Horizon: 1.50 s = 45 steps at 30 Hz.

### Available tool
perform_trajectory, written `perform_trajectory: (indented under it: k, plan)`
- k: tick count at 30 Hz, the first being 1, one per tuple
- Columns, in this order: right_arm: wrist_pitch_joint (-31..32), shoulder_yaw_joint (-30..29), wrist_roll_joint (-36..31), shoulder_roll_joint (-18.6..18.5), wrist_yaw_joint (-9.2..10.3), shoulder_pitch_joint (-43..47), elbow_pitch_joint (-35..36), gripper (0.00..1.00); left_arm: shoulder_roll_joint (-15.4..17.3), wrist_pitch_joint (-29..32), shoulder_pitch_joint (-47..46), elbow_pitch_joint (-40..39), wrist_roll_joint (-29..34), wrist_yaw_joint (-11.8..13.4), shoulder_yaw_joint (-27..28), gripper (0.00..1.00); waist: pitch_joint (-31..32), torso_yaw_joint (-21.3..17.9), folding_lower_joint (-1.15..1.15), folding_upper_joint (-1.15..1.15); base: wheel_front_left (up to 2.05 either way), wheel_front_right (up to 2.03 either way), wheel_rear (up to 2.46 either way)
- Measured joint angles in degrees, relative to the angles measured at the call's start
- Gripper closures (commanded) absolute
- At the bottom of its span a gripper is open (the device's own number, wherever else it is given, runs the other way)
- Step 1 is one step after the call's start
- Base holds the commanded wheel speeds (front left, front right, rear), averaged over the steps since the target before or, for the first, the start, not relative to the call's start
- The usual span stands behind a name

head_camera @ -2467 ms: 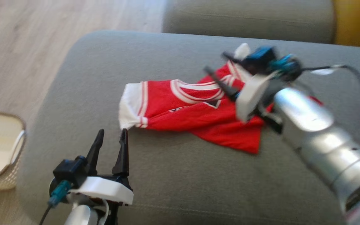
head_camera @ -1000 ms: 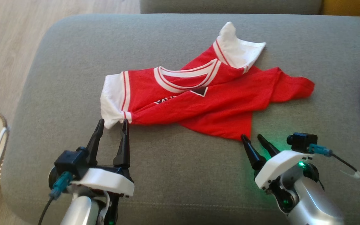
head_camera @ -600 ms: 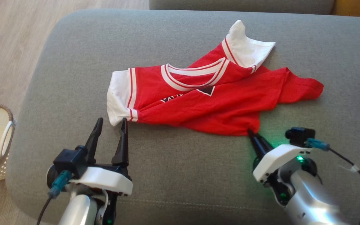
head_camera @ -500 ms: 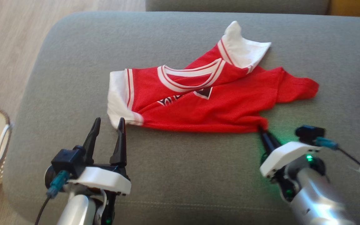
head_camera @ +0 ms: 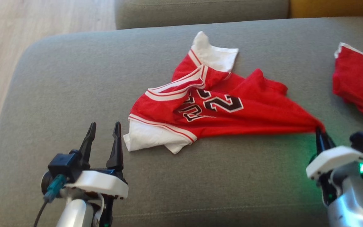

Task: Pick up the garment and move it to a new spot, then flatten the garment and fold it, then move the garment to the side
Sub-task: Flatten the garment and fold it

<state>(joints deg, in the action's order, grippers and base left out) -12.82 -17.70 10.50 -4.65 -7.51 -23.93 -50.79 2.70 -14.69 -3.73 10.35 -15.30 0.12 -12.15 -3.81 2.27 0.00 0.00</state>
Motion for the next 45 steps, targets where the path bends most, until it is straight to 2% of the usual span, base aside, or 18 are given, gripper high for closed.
perform_trajectory:
  k: [6,12,18,23,28,32,45]
  plan:
    - [3.4,-4.0,-3.3,1.8,0.0,3.6,5.3,1.0,0.0,0.0,0.1,2.6,0.2,-0.2,-0.3,0.0,-0.3,-1.6,0.0,0.0,0.0,0.0,0.0]
    - [3.8,1.1,2.7,1.8,0.0,3.5,7.8,1.0,0.3,0.0,-0.2,7.2,6.8,-2.4,-1.9,0.0,-1.7,-2.0,0.0,0.0,0.0,0.0,0.0]
    - [3.7,3.3,5.2,1.8,0.0,3.5,8.4,1.0,3.1,0.0,-1.9,9.8,12.5,-3.7,-4.6,0.0,-2.8,-2.0,0.0,0.0,0.0,0.0,0.0]
    - [3.6,4.7,6.1,1.8,0.0,3.4,8.4,1.0,8.0,0.0,-5.4,15.0,20.1,-5.2,-11.2,0.0,-3.7,-2.0,0.0,0.0,0.0,0.0,0.0]
    - [3.1,5.9,6.7,1.8,0.0,2.7,8.1,1.0,10.3,0.0,-9.6,21.8,26.1,-4.8,-16.0,0.0,-4.7,-2.3,0.01,0.0,0.0,0.0,0.0]
    - [2.6,6.9,7.2,1.8,0.0,1.6,7.9,1.0,10.3,0.0,-14.2,27.3,28.3,-3.8,-17.7,0.0,-5.4,-2.7,0.01,0.0,0.0,0.0,0.0]
    - [2.0,7.3,7.7,1.7,0.0,0.9,6.7,1.0,9.1,-0.6,-22.8,37.3,29.8,-2.1,-21.2,0.0,-6.8,-4.2,0.01,0.0,0.0,0.0,0.0]
